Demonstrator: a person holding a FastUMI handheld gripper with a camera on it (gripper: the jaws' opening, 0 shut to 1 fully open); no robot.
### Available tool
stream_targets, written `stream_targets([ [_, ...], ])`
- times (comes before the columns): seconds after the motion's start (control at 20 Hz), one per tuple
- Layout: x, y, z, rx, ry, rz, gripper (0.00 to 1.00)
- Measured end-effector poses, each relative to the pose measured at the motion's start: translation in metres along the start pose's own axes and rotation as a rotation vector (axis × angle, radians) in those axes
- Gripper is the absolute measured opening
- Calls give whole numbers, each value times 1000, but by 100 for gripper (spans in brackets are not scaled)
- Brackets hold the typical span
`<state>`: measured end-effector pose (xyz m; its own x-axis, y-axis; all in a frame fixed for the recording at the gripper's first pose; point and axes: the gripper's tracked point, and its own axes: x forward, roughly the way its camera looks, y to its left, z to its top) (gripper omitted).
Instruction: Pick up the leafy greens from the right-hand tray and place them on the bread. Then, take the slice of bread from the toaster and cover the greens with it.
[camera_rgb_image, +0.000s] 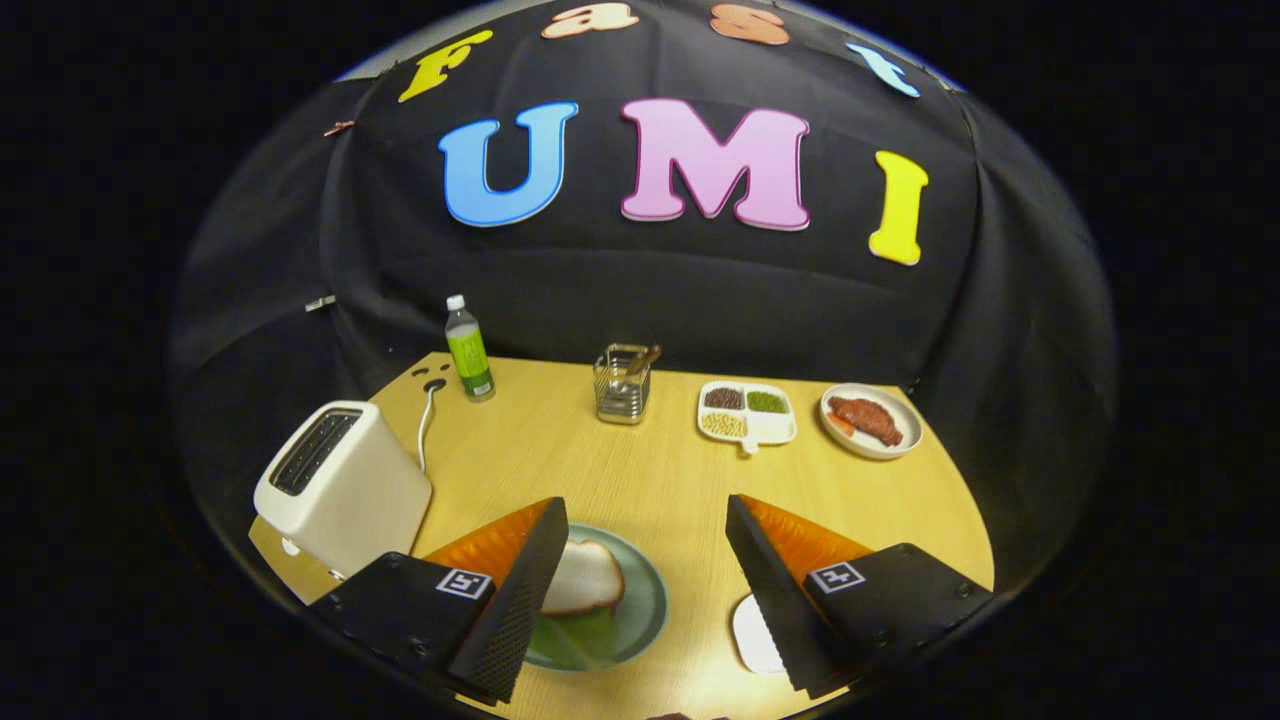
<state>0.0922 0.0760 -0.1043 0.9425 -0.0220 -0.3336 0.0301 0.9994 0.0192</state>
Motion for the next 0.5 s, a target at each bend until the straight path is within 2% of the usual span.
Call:
stream_targets([
  [0.25, -37, -17, 61, -11, -153, -53, 97],
  [0.5, -72, -37, 70, 9, -177, -85, 98],
])
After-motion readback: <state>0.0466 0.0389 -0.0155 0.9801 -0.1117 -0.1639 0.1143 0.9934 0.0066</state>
